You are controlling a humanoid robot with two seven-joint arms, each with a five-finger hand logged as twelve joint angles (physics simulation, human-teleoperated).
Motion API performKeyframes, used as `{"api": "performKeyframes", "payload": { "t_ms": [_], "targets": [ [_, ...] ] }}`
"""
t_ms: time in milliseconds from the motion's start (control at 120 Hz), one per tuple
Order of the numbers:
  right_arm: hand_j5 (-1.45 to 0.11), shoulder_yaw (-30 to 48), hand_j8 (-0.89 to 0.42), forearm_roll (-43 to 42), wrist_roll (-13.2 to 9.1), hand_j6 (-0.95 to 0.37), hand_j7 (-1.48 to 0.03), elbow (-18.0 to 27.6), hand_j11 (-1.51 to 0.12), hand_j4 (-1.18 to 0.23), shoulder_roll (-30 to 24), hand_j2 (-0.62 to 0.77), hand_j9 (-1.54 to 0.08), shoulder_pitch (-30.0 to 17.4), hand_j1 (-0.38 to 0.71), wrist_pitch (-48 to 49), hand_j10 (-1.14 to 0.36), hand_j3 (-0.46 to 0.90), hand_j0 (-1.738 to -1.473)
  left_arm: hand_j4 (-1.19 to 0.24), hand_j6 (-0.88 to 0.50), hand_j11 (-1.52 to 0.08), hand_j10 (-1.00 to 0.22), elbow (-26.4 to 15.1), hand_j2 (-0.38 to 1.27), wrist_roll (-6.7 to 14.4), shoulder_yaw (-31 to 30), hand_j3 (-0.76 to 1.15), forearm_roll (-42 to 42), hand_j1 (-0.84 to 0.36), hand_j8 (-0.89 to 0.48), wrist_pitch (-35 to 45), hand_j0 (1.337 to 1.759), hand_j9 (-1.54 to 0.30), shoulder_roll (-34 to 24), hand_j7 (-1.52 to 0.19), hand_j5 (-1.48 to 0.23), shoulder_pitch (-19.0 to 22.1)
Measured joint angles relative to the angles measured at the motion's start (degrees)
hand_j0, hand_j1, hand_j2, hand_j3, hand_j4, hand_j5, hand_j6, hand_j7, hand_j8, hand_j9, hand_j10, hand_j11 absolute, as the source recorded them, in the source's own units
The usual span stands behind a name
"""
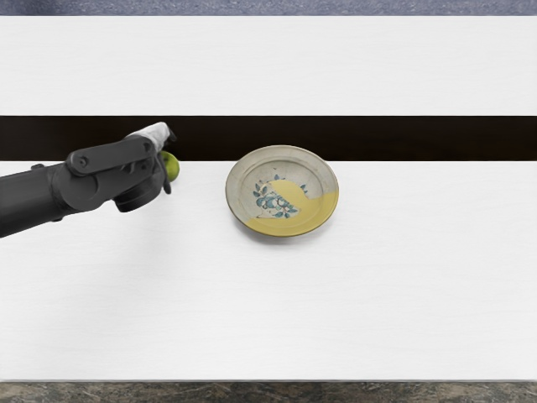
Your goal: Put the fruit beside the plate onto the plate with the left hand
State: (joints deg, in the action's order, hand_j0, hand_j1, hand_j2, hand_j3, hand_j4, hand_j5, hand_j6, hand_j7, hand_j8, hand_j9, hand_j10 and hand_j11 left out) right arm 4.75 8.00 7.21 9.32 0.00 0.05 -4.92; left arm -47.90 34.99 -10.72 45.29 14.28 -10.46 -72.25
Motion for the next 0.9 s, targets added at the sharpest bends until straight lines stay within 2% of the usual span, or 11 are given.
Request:
{"api": "performKeyframes", "payload": {
  "t_ms": [150,183,267,342,425,542,575,633,692,817,900],
  "targets": [
    [-0.05,0.0,-0.04,0.0,0.0,-0.04,-0.05,0.0,-0.05,-0.04,0.0,-0.01,-0.05,0.03,-0.31,0.0,-0.03,0.0,-1.658,-0.31,-0.31,-0.41,-0.31,0.18,0.07,0.01,-0.13,0.0,0.1,-0.04,-0.31,-0.03,1.657,-0.41,0.09,-0.41,-0.41,0.15],
    [-0.05,0.0,-0.04,0.0,0.0,-0.04,-0.05,0.0,-0.05,-0.04,0.0,-0.01,-0.05,0.03,-0.31,0.01,-0.03,0.0,-1.658,-0.33,-0.33,-0.42,-0.33,0.19,-0.01,0.04,-0.16,0.16,0.16,-0.06,-0.33,-0.06,1.67,-0.42,0.37,-0.42,-0.42,0.25],
    [-0.05,0.0,-0.04,0.0,0.0,-0.04,-0.05,0.0,-0.05,-0.04,0.0,-0.01,-0.05,0.04,-0.31,0.0,-0.03,0.0,-1.658,-0.36,-0.36,-0.46,-0.37,0.21,0.0,0.1,-0.21,0.28,0.24,-0.1,-0.37,-0.14,1.668,-0.46,0.44,-0.47,-0.47,0.26],
    [-0.05,-0.01,-0.04,0.0,0.0,-0.04,-0.05,0.0,-0.05,-0.04,0.0,-0.01,-0.05,0.04,-0.31,0.0,-0.03,0.0,-1.658,-0.4,-0.41,-0.52,-0.41,0.19,0.01,0.09,-0.21,0.48,0.29,-0.16,-0.41,-0.17,1.662,-0.52,0.44,-0.52,-0.53,0.42],
    [-0.05,-0.01,-0.04,0.0,0.0,-0.04,-0.05,0.0,-0.05,-0.04,0.0,-0.01,-0.05,0.11,-0.31,0.0,-0.03,0.0,-1.658,-0.46,-0.47,-0.6,-0.47,0.1,0.09,0.09,-0.21,0.51,0.31,-0.21,-0.47,-0.24,1.664,-0.6,0.44,-0.6,-0.61,0.4],
    [-0.05,-0.01,-0.04,0.0,0.0,-0.04,-0.05,0.0,-0.05,-0.04,0.0,-0.01,-0.05,0.17,-0.31,0.0,-0.03,0.0,-1.658,-0.54,-0.39,-0.73,-0.55,-0.11,0.25,0.1,-0.22,0.53,0.16,-0.32,-0.37,-0.47,1.661,-0.74,0.38,-0.74,-0.75,0.35],
    [-0.05,-0.01,-0.04,0.0,0.0,-0.04,-0.05,0.0,-0.05,-0.04,0.0,-0.01,-0.05,0.18,-0.31,0.0,-0.03,0.0,-1.658,-0.56,-0.34,-0.77,-0.53,-0.18,0.31,0.13,-0.24,0.55,0.15,-0.37,-0.32,-0.55,1.666,-0.77,0.43,-0.79,-0.79,0.35],
    [-0.05,-0.01,-0.04,0.0,0.0,-0.04,-0.05,0.0,-0.05,-0.04,0.0,-0.01,-0.05,0.2,-0.31,0.0,-0.03,0.0,-1.658,-0.57,-0.28,-0.85,-0.49,-0.26,0.37,0.13,-0.26,0.52,0.18,-0.4,-0.27,-0.68,1.651,-0.84,0.29,-0.86,-0.86,0.31],
    [-0.05,0.0,-0.04,0.0,0.0,-0.04,-0.05,0.0,-0.05,-0.04,0.0,-0.01,-0.05,0.2,-0.31,0.0,-0.03,0.0,-1.658,-0.54,-0.22,-0.91,-0.44,-0.33,0.33,0.17,-0.26,0.41,0.25,-0.45,-0.21,-0.85,1.644,-0.9,0.28,-0.92,-0.93,0.19],
    [-0.05,-0.01,-0.04,0.0,0.0,-0.04,-0.05,0.0,-0.05,-0.04,0.0,-0.01,-0.05,0.25,-0.31,0.0,-0.03,0.0,-1.658,-0.55,-0.22,-1.0,-0.42,-1.36,0.25,0.11,-0.21,0.22,0.26,-0.41,-0.19,-1.4,1.639,-0.97,-1.53,-0.99,-1.0,-0.97],
    [-0.05,-0.02,-0.04,0.0,0.0,-0.04,-0.05,0.0,-0.05,-0.04,0.0,-0.01,-0.05,0.28,-0.31,0.0,-0.03,0.0,-1.658,-0.56,-0.21,-1.03,-0.41,-3.7,0.26,0.1,-0.14,0.15,-0.08,-0.41,-0.19,-2.34,1.638,-1.01,-4.75,-1.02,-1.03,-2.99]
  ]
}}
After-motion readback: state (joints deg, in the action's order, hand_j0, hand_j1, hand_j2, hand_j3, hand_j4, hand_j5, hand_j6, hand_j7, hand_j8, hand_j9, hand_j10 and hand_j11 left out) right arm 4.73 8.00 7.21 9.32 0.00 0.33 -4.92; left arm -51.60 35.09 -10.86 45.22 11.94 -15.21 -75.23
